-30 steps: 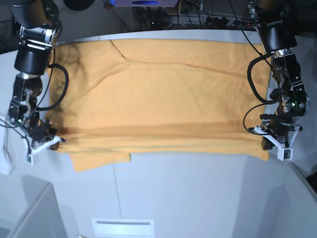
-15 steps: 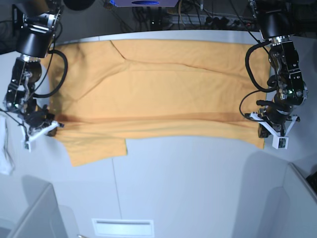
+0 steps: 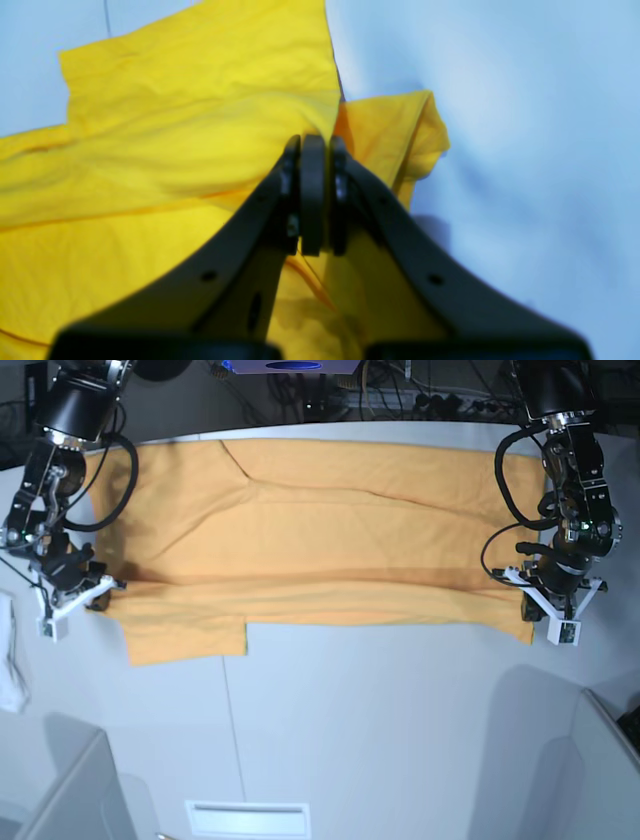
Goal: Fold the T-shirt properly
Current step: 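Lift the hem and carry it with both grippers toward the collar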
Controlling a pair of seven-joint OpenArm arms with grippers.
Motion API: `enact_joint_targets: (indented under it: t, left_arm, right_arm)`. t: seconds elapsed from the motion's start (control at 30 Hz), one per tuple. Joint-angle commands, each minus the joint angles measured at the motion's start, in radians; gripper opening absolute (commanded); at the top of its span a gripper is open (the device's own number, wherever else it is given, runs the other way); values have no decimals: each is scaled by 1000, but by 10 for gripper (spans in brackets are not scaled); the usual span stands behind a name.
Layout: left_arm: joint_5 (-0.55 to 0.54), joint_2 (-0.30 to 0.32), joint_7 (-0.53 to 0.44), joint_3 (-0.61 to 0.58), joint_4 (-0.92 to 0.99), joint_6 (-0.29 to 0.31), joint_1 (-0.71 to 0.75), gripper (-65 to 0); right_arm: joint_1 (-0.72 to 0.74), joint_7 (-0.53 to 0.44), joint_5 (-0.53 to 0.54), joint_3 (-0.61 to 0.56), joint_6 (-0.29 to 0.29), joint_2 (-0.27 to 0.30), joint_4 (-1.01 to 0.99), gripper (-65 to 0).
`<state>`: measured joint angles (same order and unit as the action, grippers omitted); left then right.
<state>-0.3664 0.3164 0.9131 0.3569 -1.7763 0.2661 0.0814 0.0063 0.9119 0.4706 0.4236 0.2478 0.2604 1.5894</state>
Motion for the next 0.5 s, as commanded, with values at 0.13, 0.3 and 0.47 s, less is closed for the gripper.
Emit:
enact_joint_targets:
  t: [0.13, 0.3, 0.47]
  left_arm:
    - [-1, 16, -18, 6, -30, 0, 44, -650]
    - [0, 17, -18, 6, -81, 0, 100, -650]
    - [-1, 17, -18, 6, -118, 0, 120, -650]
  right_arm:
    - [-13, 17, 7, 54, 3, 15, 56, -650]
    - [-56, 85, 7, 128, 6, -25, 137, -650]
    - [-82, 91, 7, 130, 6, -34, 164, -650]
